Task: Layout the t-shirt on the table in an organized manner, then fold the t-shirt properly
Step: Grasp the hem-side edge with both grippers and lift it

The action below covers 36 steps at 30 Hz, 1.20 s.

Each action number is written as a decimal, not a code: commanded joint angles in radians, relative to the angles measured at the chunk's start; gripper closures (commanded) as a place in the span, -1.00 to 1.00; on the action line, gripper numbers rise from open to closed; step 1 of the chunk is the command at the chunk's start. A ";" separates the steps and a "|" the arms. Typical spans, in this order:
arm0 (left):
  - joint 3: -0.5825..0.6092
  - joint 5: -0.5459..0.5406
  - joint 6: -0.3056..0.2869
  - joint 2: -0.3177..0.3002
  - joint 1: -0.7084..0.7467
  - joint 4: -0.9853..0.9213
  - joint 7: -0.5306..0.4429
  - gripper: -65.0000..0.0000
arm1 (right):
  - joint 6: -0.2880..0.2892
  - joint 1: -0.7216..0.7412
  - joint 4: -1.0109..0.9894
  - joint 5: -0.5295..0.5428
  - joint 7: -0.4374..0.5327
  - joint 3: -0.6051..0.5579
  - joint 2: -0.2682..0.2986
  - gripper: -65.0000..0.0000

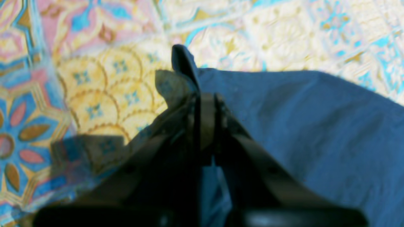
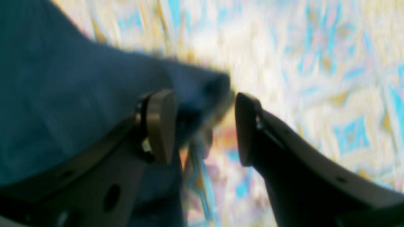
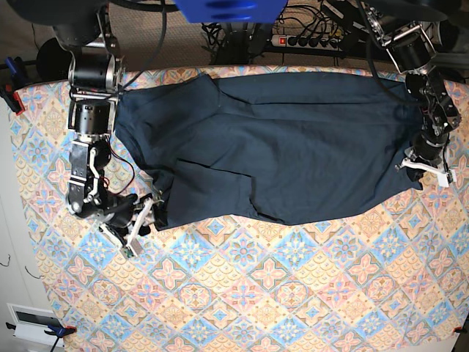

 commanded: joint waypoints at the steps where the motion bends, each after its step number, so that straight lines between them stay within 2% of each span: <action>1: -0.003 -0.013 -0.007 -0.021 -0.017 0.019 -0.025 1.00 | 0.002 0.032 -0.011 0.010 0.025 0.001 0.011 0.09; 8: -0.003 -0.013 -0.007 -0.021 -0.017 0.019 -0.025 1.00 | 0.002 0.084 -0.150 0.010 0.110 -0.020 0.013 0.09; 13: -0.003 -0.013 -0.007 -0.021 -0.020 0.019 -0.025 1.00 | 0.002 0.084 -0.183 0.010 0.159 -0.071 0.031 0.09; 18: -0.003 -0.013 -0.007 -0.021 -0.022 0.019 -0.025 1.00 | 0.002 0.084 -0.212 0.010 0.183 -0.069 0.032 0.15; 23: -0.003 -0.013 -0.007 -0.021 -0.022 0.019 -0.025 1.00 | 0.002 0.084 -0.225 0.010 0.185 -0.074 0.034 0.39; 29: -0.003 -0.015 -0.007 -0.021 -0.023 0.019 -0.025 1.00 | 0.002 0.084 -0.225 0.010 0.185 -0.074 0.034 0.99; 33: -0.003 -0.015 -0.007 -0.021 -0.025 0.022 -0.025 1.00 | 0.002 0.084 -0.202 0.017 0.185 -0.062 0.063 0.98; 36: -0.003 -0.038 -0.007 -0.021 -0.025 0.047 -0.025 1.00 | 0.002 0.084 -0.148 0.018 0.182 -0.011 0.069 0.98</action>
